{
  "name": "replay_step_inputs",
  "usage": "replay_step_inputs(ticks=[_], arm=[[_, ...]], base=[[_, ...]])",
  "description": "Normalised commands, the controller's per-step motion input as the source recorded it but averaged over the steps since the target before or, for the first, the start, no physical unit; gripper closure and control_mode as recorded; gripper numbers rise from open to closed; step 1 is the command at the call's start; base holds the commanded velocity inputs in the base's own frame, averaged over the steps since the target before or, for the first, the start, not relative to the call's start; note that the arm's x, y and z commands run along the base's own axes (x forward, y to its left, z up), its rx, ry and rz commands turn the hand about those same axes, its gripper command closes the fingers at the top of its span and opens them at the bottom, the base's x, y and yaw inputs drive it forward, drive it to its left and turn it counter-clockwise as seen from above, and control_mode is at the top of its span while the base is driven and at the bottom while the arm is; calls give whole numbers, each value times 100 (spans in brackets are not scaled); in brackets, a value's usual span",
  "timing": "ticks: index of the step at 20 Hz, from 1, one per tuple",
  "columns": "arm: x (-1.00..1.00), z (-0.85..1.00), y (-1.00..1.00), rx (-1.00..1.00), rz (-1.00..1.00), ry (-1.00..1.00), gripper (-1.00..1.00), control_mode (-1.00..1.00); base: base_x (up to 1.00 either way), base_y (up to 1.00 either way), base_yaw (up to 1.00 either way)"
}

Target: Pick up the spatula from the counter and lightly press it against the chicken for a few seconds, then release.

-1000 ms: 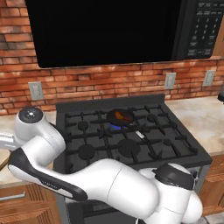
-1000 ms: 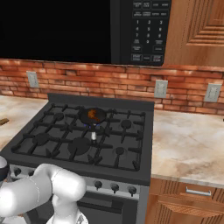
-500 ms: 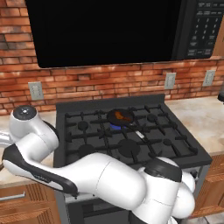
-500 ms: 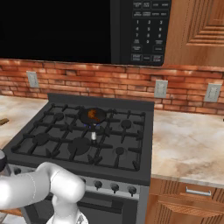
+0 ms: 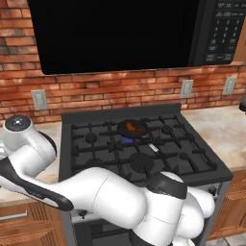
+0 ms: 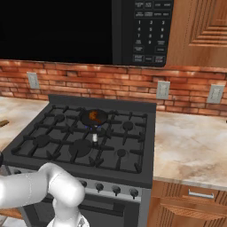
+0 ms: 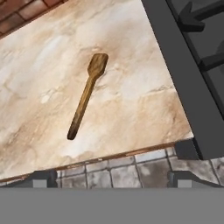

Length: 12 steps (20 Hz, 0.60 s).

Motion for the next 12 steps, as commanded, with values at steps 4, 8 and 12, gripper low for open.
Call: replay_step_inputs(ticks=[4, 8, 12], arm=[[15, -16, 8, 0, -4, 3, -100, -100], [20, -18, 11, 0, -3, 4, -100, -100], [21, -13, 10, 0, -2, 3, -100, -100]], base=[[0, 0, 0], [0, 0, 0], [0, 0, 0]])
